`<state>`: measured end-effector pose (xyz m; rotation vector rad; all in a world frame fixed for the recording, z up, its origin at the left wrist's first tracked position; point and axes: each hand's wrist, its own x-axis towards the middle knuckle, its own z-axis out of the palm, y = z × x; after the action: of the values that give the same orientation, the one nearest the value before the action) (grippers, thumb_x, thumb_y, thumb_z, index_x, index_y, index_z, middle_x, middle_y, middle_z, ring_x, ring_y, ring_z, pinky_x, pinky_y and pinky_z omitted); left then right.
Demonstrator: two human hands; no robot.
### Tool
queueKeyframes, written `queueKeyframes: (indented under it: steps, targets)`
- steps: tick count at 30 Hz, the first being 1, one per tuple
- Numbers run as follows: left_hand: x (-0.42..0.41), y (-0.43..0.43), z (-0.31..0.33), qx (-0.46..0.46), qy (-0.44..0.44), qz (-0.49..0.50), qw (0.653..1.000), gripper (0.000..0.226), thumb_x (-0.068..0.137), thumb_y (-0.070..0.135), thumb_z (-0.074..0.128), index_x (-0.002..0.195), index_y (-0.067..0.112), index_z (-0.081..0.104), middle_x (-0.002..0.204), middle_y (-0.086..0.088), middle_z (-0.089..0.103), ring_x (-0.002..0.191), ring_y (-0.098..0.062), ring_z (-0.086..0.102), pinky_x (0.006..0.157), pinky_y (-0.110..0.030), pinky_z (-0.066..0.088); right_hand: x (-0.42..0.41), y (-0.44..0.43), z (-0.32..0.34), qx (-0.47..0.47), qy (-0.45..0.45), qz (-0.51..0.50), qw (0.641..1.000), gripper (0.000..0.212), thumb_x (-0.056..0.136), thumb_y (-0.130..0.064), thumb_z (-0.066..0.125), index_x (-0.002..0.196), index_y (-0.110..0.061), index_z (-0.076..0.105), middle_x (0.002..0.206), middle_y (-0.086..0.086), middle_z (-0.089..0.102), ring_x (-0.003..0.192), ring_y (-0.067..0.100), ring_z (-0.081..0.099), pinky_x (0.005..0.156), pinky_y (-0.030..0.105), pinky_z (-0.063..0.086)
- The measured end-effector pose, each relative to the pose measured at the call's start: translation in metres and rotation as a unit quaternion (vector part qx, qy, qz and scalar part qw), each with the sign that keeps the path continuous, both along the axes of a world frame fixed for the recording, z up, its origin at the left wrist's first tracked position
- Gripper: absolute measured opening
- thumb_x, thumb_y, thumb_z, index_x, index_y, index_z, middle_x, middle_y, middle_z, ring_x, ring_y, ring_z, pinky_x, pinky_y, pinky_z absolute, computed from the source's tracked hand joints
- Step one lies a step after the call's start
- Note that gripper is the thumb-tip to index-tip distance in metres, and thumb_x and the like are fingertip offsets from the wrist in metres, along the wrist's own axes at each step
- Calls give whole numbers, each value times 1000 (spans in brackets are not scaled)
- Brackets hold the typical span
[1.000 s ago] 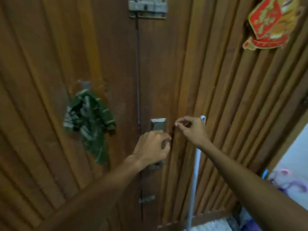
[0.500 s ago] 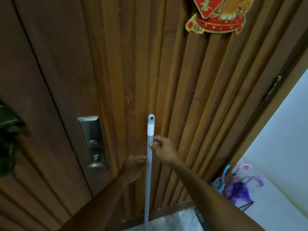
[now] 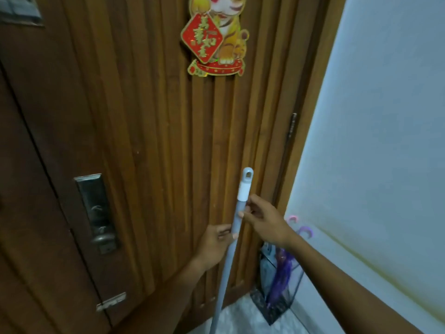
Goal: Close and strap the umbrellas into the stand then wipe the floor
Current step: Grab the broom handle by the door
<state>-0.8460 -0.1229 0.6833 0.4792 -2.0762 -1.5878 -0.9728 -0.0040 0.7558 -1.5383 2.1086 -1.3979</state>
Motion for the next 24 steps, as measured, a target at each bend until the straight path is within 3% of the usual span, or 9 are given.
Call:
queueKeyframes:
  steps: [4, 7, 11, 13, 16, 21, 24]
  targets:
    - [-20, 78, 15, -12, 41, -85, 995, 19, 98, 12, 59, 106, 0, 70, 84, -7, 62, 79, -15, 53, 66, -31, 42, 1, 94, 18, -20, 21, -75, 997, 14, 94, -8, 67, 90, -19, 58, 80, 1, 64, 70, 11, 61, 67, 28, 50]
    - [-42, 136, 18, -16, 30, -138, 990, 23, 94, 21, 58, 105, 7, 72, 83, 1, 61, 78, -11, 50, 68, -30, 41, -9, 167, 26, 3, 29, -115, 993, 3, 94, -15, 65, 96, -17, 63, 89, 5, 70, 75, 24, 68, 71, 41, 57]
    - [-84, 216, 27, -73, 1, -212, 975, 14, 99, 7, 54, 96, 11, 67, 75, 6, 58, 70, -1, 47, 65, -23, 41, -31, 263, 34, 13, 26, -181, 983, 9, 91, -9, 67, 99, -12, 65, 93, 7, 70, 74, 21, 67, 69, 37, 58]
    - [-108, 256, 29, -79, -14, -256, 963, 16, 100, 9, 54, 100, 18, 67, 78, 10, 62, 72, 3, 51, 69, -20, 45, -48, 310, 33, 15, 21, -204, 979, 9, 91, -9, 68, 99, -10, 64, 93, 9, 69, 77, 24, 67, 70, 36, 59]
    - [-150, 308, 23, -99, -36, -313, 944, 16, 97, 25, 57, 97, 34, 70, 84, 12, 65, 81, -5, 54, 78, -29, 48, -76, 374, 24, 17, -5, -248, 969, 11, 90, -14, 68, 97, -8, 63, 93, 11, 68, 85, 29, 69, 77, 45, 61]
    - [-231, 411, 7, -123, -53, -368, 920, 21, 99, 20, 54, 100, 3, 67, 87, -1, 61, 81, -12, 48, 75, -34, 42, -138, 482, -1, 21, -25, -313, 949, 13, 88, -16, 70, 91, -6, 62, 88, 10, 67, 81, 27, 70, 78, 53, 58]
    - [-273, 464, -6, -128, -69, -392, 908, 20, 101, 18, 53, 102, 3, 66, 95, -14, 68, 85, -16, 53, 77, -36, 46, -169, 533, -8, 31, -29, -344, 938, 11, 89, -13, 70, 87, -8, 61, 85, 6, 67, 77, 24, 68, 77, 52, 58]
